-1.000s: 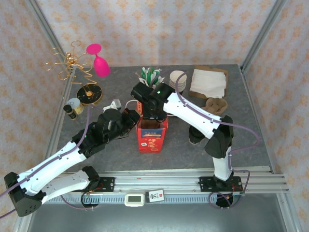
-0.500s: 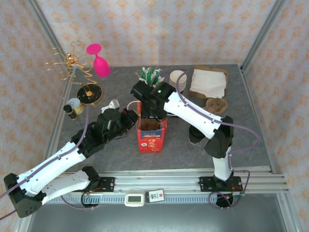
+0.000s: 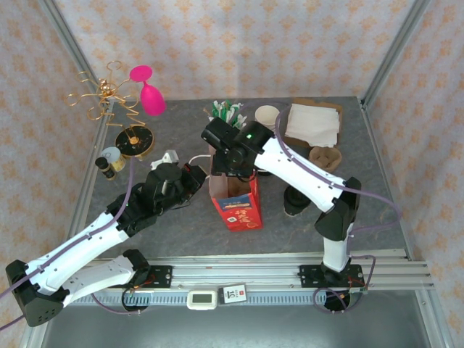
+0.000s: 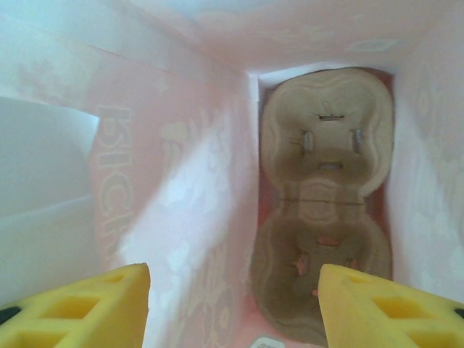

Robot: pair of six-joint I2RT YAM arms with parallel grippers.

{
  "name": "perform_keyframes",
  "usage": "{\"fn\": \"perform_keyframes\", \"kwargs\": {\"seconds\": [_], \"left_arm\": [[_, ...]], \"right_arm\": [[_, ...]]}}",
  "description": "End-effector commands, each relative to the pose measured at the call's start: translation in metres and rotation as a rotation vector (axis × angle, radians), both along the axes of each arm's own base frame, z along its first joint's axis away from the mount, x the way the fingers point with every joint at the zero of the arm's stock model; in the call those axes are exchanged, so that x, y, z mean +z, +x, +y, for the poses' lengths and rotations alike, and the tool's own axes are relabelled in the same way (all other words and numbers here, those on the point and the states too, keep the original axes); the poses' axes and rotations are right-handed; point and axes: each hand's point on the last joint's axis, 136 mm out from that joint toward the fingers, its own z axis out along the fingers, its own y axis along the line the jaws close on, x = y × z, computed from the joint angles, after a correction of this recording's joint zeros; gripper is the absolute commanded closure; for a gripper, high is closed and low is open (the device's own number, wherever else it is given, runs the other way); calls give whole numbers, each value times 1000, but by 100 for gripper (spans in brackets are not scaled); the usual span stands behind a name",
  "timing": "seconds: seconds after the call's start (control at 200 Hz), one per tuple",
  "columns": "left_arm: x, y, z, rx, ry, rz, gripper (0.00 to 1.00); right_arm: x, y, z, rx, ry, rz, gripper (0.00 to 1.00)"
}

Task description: Pack the takeout coffee

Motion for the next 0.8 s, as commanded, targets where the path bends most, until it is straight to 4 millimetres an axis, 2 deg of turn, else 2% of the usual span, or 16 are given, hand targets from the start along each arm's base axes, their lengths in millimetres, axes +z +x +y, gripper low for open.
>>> {"fn": "perform_keyframes", "kwargs": {"seconds": [0.0,0.205,0.34,0.455,0.796], "left_arm": [[6,2,8,18,25,-21,100],[13,3,6,7,38,-39,100],[24,5,4,-2,36,-64,100],[31,6,2,-8,40,-78,100],[27,7,13,22,81,-67,100]], "right_arm": [[7,-6,-5,15,2,-11,38],[1,-3,1,27,-7,-2,36],[8,-1,15,43,24,-13,34],[13,0,18,45,38,-21,32],[24,2,14,42,59,-39,31]]}}
